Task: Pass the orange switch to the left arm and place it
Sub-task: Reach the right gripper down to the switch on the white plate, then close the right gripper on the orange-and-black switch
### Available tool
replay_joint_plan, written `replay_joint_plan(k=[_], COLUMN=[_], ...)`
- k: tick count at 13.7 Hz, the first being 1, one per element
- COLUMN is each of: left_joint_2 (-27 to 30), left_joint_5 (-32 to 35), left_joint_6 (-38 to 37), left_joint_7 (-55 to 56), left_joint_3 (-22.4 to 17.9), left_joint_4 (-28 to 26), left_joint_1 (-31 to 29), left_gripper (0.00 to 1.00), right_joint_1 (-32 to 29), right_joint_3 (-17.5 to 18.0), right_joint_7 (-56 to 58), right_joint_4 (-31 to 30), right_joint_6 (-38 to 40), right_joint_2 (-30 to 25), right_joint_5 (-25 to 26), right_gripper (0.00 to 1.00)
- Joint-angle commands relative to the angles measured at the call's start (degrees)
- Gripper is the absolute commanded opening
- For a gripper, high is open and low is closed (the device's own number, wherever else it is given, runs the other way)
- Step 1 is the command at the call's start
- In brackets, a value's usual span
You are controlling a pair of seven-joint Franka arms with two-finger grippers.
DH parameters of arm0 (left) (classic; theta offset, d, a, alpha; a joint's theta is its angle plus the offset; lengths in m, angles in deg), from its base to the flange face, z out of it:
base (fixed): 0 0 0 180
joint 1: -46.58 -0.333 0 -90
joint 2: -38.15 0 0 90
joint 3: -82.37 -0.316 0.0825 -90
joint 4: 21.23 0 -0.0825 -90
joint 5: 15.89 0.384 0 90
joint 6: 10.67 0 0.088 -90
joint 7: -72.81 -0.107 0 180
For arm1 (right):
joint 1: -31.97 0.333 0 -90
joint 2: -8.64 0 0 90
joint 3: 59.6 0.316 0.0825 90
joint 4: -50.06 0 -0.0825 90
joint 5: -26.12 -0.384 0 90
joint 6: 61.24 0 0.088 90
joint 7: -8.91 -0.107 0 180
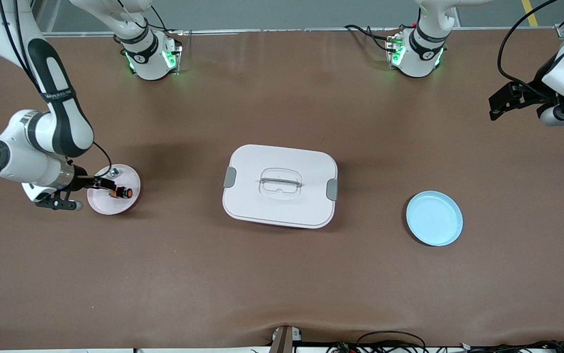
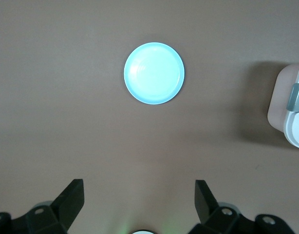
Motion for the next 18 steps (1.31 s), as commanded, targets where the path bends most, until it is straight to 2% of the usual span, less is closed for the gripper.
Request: replay_joint_plan(k=[1, 18], left_joint_2=[-0.33, -0.15], left_joint_5=[-0.84, -0.93], left_joint_6=[-0.81, -0.81], left_joint_7=[-0.66, -0.4], left_joint_3=[0.08, 0.08], left_joint_4=[0.48, 0.74], left_joint_1=[-0.14, -0.49], left_gripper=[1.0, 1.0], right_joint_1=[0.32, 1.82], right_joint_3=[0.45, 0.54], right_joint_7=[1.23, 2.37], right_joint_4=[0.19, -1.3], right_joint_6=[-0.62, -8.18], right_joint_2=[0.62, 6.16], right_joint_5=[-1.07, -1.42], right_gripper=[1.0, 1.0])
